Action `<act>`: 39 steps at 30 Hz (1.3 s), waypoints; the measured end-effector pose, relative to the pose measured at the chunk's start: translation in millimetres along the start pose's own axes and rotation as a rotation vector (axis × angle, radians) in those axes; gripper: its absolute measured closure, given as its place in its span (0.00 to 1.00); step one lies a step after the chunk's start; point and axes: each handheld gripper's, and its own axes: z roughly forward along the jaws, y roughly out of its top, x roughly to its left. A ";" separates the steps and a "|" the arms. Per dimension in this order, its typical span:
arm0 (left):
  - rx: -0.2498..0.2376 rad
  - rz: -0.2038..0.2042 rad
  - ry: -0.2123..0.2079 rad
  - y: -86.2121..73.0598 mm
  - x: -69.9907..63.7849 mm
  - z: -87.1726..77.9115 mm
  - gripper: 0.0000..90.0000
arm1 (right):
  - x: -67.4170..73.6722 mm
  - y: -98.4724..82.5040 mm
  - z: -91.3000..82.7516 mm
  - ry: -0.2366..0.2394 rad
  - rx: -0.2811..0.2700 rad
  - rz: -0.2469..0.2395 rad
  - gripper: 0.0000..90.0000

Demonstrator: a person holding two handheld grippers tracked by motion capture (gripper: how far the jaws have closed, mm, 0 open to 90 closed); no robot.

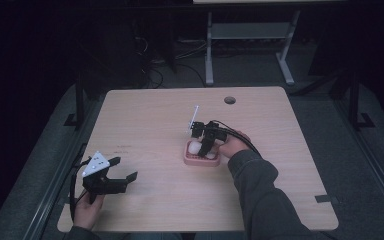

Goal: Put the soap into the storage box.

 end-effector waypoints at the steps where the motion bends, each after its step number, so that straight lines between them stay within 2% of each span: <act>1: 0.001 0.001 0.000 0.1 0.0 -0.1 0.16 | 0.2 0.0 0.3 -0.001 0.003 -0.002 0.53; 22: 0.002 0.003 0.000 0.3 -0.9 0.5 0.16 | 2.5 -11.1 -22.9 -0.004 -0.065 0.033 0.49; 39: 0.000 0.001 -0.001 0.3 -1.3 0.8 0.16 | 5.1 -23.7 -32.0 -0.009 -0.076 0.051 0.47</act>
